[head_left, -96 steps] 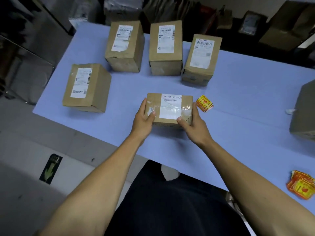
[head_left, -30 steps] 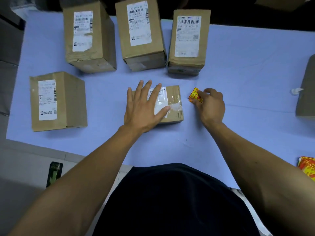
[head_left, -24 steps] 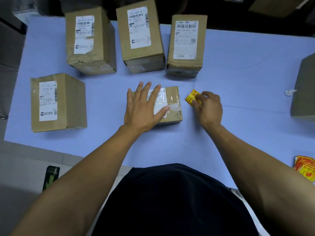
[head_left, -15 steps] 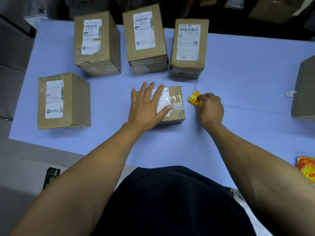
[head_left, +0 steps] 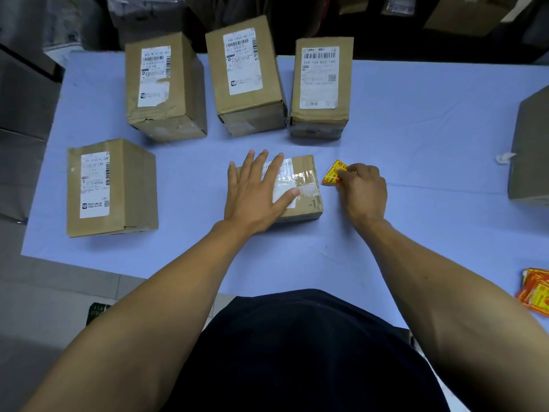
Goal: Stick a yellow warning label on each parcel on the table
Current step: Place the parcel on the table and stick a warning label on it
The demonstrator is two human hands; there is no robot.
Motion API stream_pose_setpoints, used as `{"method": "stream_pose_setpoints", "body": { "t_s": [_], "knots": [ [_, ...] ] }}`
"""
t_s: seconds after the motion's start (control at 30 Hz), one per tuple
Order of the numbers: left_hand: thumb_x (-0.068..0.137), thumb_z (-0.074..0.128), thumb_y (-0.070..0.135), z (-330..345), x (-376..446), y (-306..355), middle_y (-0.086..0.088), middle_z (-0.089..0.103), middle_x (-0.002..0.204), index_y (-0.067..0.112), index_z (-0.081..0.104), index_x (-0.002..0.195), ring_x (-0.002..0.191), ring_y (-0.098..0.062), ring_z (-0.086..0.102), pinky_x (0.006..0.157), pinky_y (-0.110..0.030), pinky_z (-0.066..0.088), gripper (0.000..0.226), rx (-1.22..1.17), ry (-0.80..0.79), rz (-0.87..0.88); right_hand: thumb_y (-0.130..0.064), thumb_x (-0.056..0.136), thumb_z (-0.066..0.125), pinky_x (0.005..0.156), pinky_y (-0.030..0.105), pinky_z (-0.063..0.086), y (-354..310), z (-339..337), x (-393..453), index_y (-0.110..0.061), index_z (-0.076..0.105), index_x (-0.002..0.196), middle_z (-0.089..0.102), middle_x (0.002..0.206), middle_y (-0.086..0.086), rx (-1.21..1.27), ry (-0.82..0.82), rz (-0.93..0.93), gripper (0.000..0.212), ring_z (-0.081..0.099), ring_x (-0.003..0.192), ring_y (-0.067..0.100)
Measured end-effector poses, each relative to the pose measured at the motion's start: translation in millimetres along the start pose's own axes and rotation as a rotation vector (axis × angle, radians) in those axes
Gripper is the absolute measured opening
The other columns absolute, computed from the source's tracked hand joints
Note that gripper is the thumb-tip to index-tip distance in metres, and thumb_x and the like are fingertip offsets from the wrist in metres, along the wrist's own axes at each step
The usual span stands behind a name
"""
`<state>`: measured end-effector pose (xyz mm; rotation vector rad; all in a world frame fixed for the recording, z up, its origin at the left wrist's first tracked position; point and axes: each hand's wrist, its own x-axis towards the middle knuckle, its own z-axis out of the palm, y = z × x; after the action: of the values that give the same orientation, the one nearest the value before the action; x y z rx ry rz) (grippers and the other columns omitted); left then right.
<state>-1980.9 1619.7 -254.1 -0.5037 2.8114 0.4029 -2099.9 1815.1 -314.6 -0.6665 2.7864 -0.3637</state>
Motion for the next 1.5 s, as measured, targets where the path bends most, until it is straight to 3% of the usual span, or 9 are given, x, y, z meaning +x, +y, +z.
{"method": "stream_pose_setpoints", "body": {
  "t_s": [0.23, 0.37, 0.53, 0.67, 0.83, 0.9, 0.97, 1.13, 1.5],
  "knots": [
    [0.093, 0.031, 0.069, -2, 0, -1, -0.004, 0.017, 0.166, 0.029, 0.02, 0.158, 0.155, -0.026, 0.002, 0.121, -0.053, -0.004, 0.077, -0.04, 0.016, 0.008, -0.02, 0.095, 0.064, 0.078, 0.039, 0.046, -2, -4, -15, -0.006, 0.072, 0.107, 0.069, 0.111, 0.013, 0.224, 0.111, 0.008, 0.02, 0.057, 0.106, 0.041],
    [0.095, 0.044, 0.055, -10, 0, 11, -0.007, 0.034, 0.159, 0.017, 0.042, 0.149, 0.151, -0.025, 0.021, 0.123, -0.045, 0.011, 0.066, -0.313, 0.14, 0.065, -0.027, 0.099, 0.061, 0.08, 0.029, 0.042, -15, -28, -24, -0.014, 0.069, 0.119, 0.069, 0.116, 0.005, 0.438, 0.158, 0.009, 0.025, 0.061, 0.108, 0.027],
    [0.094, 0.063, 0.033, -35, 13, 56, -0.002, 0.074, 0.094, 0.014, 0.073, 0.102, 0.083, -0.013, 0.07, 0.075, -0.032, 0.058, 0.023, -0.91, 0.119, -0.111, -0.018, 0.096, 0.062, 0.077, 0.026, 0.05, -37, -56, -39, -0.017, 0.068, 0.118, 0.068, 0.11, -0.001, 0.511, 0.251, -0.176, 0.022, 0.062, 0.094, 0.015],
    [0.095, 0.065, 0.013, -47, 10, 70, -0.004, 0.069, 0.072, 0.007, 0.068, 0.091, 0.058, -0.008, 0.064, 0.05, -0.018, 0.049, 0.008, -1.285, -0.017, -0.234, -0.013, 0.094, 0.065, 0.082, 0.021, 0.05, -49, -74, -47, -0.016, 0.067, 0.123, 0.067, 0.113, 0.001, 0.533, 0.256, -0.217, 0.029, 0.063, 0.095, 0.013],
    [0.099, 0.057, 0.008, -56, -4, 61, 0.003, 0.072, 0.071, 0.011, 0.064, 0.09, 0.058, -0.004, 0.066, 0.053, -0.017, 0.049, 0.011, -1.385, 0.022, -0.202, -0.011, 0.095, 0.066, 0.083, 0.028, 0.058, -72, -100, -49, -0.014, 0.062, 0.122, 0.071, 0.097, 0.003, 1.428, -0.129, 0.365, 0.027, 0.072, 0.085, 0.015],
    [0.1, 0.057, 0.012, -56, -9, 56, 0.005, 0.072, 0.072, 0.016, 0.063, 0.091, 0.061, -0.005, 0.067, 0.056, -0.019, 0.05, 0.012, -1.358, 0.005, -0.212, -0.009, 0.097, 0.063, 0.08, 0.032, 0.058, -76, -104, -50, -0.013, 0.068, 0.099, 0.071, 0.082, 0.001, 1.409, -0.149, 0.346, 0.007, 0.07, 0.074, 0.013],
    [0.098, 0.06, 0.014, -57, -13, 51, 0.004, 0.072, 0.076, 0.018, 0.063, 0.09, 0.067, -0.009, 0.067, 0.061, -0.024, 0.051, 0.009, -1.343, -0.003, -0.226, -0.01, 0.097, 0.063, 0.076, 0.032, 0.057, -80, -104, -52, -0.012, 0.07, 0.088, 0.068, 0.078, 0.003, 1.28, -0.126, 0.296, 0.011, 0.065, 0.07, 0.013],
    [0.095, 0.064, 0.01, -62, -22, 47, 0.009, 0.073, 0.074, 0.02, 0.064, 0.084, 0.062, -0.007, 0.062, 0.056, -0.021, 0.045, 0.015, -1.383, -0.027, -0.19, -0.004, 0.094, 0.064, 0.064, 0.026, 0.052, -92, -105, -61, 0.009, 0.064, 0.097, 0.061, 0.072, 0.011, 1.236, -0.142, 0.222, 0.014, 0.058, 0.064, 0.017],
    [0.095, 0.057, 0.0, -84, -30, 36, 0.003, 0.069, 0.06, 0.011, 0.06, 0.083, 0.053, -0.007, 0.062, 0.051, -0.018, 0.045, 0.017, -1.457, -0.168, -0.119, -0.006, 0.099, 0.054, 0.06, 0.028, 0.06, -93, -129, -57, -0.012, 0.064, 0.08, 0.07, 0.07, 0.005, 1.492, -0.452, 0.254, 0.023, 0.073, 0.072, 0.02]
  ]
}}
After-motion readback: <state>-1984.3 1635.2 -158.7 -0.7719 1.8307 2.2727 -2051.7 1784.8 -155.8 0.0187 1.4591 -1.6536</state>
